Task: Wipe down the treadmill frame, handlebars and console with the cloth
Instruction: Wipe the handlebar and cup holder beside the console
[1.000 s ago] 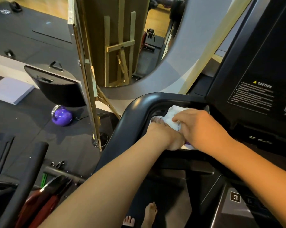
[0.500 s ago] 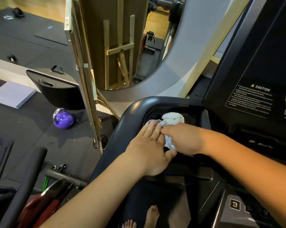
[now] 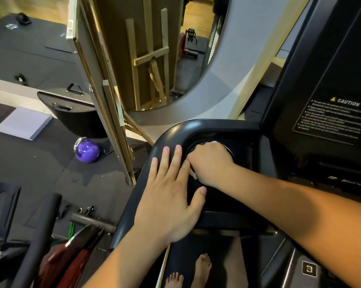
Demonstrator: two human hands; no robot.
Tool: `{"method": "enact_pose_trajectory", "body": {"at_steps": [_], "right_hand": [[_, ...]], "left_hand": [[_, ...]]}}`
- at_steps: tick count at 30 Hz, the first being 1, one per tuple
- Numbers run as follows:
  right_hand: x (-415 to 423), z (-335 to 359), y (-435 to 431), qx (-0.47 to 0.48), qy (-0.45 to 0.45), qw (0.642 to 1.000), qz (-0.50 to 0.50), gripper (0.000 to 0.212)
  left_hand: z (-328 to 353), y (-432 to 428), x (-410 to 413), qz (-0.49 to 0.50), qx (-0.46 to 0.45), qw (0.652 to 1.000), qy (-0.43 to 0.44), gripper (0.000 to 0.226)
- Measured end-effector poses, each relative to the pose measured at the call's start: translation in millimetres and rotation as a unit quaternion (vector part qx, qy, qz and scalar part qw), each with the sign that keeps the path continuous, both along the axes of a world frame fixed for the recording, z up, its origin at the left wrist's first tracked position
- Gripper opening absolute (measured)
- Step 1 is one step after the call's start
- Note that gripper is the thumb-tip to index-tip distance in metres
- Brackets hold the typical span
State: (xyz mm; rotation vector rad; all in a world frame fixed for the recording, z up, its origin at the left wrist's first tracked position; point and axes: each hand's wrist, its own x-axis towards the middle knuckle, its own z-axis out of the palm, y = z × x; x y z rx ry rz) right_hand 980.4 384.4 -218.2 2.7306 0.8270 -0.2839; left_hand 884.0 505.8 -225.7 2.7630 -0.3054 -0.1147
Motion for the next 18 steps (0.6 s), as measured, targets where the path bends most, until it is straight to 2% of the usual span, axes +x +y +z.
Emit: {"method": "enact_pose_trajectory", "body": {"at_steps": [3, 5, 8, 9, 12, 13, 16, 18], "right_hand": [[7, 5, 0, 0.025, 0.038, 0.997, -0.065, 0.005], [12, 4, -12, 0.022, 0.082, 0.993, -0.076, 0.01], [12, 8, -30, -0.013, 0.167, 0.985, 0.04, 0.033], [11, 11, -34, -0.03, 0.185, 0.979, 0.075, 0.034], [8, 16, -35, -0.092, 0.156, 0.969, 0.166, 0.012], [8, 18, -32, -0.119, 0.13, 0.964, 0.199, 0.019], [10, 24, -24, -0.187, 0.114, 0.949, 0.227, 0.024], [9, 23, -24, -0.164, 0.132, 0.955, 0.21, 0.027]], "left_hand": [[-1, 1, 0, 0.013, -0.022, 1.0, -0.012, 0.074], [-2, 1, 1, 0.027, -0.053, 0.998, -0.015, 0.071], [-2, 3, 3, 0.034, -0.075, 0.997, -0.012, 0.069], [-2, 3, 4, 0.033, -0.073, 0.997, -0.01, 0.069], [-2, 6, 5, 0.009, -0.041, 0.999, 0.001, 0.069], [-2, 8, 7, 0.0, -0.028, 1.0, 0.006, 0.068], [-3, 14, 15, -0.018, -0.003, 1.0, 0.008, 0.069], [-4, 15, 17, -0.023, 0.005, 1.0, 0.018, 0.069]]}}
